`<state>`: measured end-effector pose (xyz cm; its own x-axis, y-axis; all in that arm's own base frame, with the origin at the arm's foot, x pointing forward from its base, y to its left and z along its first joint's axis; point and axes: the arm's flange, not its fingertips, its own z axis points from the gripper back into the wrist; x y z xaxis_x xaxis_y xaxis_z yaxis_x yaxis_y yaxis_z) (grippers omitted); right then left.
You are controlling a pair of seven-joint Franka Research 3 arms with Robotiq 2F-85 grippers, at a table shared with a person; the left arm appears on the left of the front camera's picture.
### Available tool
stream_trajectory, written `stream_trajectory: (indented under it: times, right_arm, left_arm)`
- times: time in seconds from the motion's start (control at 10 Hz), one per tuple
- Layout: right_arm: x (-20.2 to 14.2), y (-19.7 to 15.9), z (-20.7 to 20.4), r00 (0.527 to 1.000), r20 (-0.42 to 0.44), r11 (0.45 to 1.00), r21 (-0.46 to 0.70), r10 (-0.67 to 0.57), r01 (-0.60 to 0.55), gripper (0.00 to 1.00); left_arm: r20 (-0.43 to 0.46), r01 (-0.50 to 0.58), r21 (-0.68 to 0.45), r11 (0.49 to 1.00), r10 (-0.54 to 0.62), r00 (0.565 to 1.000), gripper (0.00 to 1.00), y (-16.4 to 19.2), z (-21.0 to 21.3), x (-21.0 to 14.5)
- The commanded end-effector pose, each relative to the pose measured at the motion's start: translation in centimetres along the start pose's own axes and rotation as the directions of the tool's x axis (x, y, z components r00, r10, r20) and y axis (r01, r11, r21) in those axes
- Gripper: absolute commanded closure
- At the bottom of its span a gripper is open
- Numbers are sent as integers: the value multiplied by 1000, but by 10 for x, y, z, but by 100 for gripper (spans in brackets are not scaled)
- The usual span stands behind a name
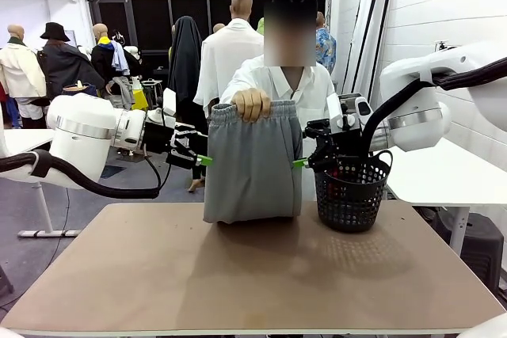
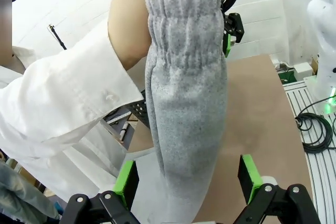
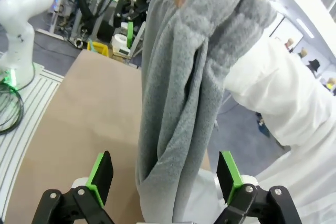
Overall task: Fold the training pants.
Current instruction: Grab both ends of the Training pants handed by a person.
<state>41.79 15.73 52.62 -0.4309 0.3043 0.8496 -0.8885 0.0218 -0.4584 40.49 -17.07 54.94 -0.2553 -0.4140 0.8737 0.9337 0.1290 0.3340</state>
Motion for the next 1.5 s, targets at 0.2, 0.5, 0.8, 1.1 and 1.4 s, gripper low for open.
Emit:
stream_trajectory:
  times: [0.2,0.5,0.8,1.1,1.4]
  right_arm:
    - [-4,1,-4,997,83,1000,-4,1,-1,0]
    - [6,-11,-9,995,94,1000,-7,12,-11,0]
    - [10,-22,-13,993,122,1000,-22,-5,8,0]
    - [12,-31,-17,984,173,999,-2,-51,52,0]
    - [14,-36,-22,978,194,997,13,-77,76,0]
  left_arm:
    - [57,-39,-29,999,41,998,0,-11,-1,-1]
    - [96,-69,-28,997,71,993,0,-13,-8,6]
    - [156,-57,-20,998,60,986,0,-16,-17,11]
    - [219,-17,-2,1000,17,976,0,-25,-23,16]
    - [246,-23,7,1000,21,969,0,-29,-26,16]
